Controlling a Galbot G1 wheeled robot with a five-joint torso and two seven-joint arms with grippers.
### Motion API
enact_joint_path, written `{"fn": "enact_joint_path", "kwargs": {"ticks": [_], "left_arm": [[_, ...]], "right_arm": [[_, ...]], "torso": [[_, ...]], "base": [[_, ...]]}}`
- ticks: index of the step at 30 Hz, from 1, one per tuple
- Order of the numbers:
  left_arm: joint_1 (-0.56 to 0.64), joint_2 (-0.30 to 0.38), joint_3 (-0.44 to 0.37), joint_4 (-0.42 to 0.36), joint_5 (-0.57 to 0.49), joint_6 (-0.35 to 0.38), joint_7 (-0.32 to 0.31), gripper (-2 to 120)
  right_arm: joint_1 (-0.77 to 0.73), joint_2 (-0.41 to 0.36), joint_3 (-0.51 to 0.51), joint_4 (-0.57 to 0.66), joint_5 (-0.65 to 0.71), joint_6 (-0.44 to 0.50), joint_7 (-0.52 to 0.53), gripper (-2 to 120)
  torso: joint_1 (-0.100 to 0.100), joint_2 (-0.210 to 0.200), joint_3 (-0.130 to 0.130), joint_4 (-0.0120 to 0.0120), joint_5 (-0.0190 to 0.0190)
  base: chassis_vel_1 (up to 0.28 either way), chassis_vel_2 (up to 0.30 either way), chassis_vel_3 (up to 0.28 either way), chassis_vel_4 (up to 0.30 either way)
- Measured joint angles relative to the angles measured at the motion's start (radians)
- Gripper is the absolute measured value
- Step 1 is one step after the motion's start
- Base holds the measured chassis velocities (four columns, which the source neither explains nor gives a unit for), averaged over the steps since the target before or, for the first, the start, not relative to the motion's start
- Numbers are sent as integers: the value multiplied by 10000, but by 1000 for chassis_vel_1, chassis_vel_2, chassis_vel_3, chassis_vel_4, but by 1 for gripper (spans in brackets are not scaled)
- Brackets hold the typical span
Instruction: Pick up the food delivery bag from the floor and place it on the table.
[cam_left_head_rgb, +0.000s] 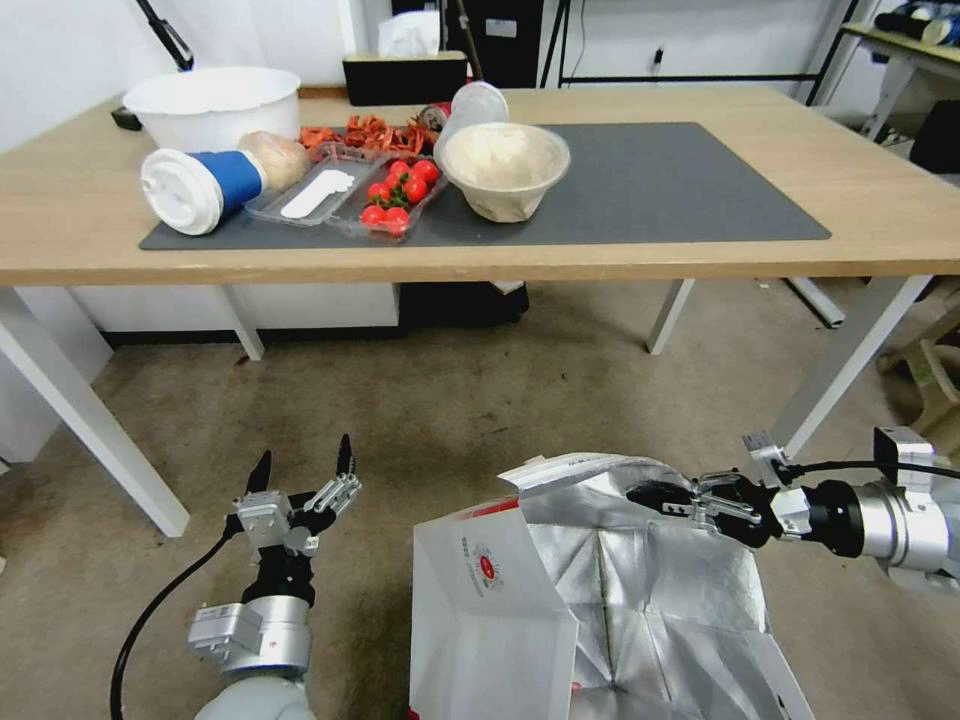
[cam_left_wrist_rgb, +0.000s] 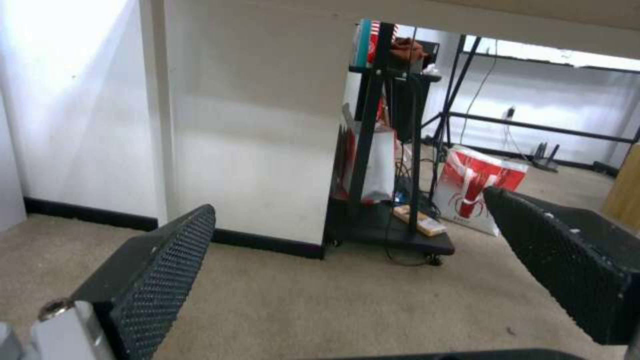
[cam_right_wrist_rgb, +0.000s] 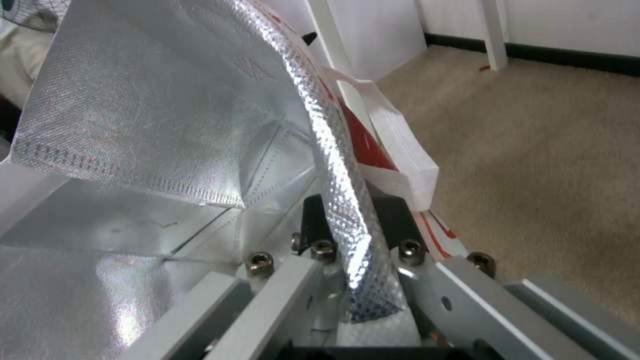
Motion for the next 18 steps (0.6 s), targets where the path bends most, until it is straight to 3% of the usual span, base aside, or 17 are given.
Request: {"fn": "enact_joint_path", "kwargs": {"ticks": [18], "left_arm": [[-52,6,30,79,5,-17,-50,100]], "right_arm": [[6,-15,-16,-2,-23,0,-35,0]], "torso": [[191,675,489,0,1]], "base": [[0,0,0,0]]}}
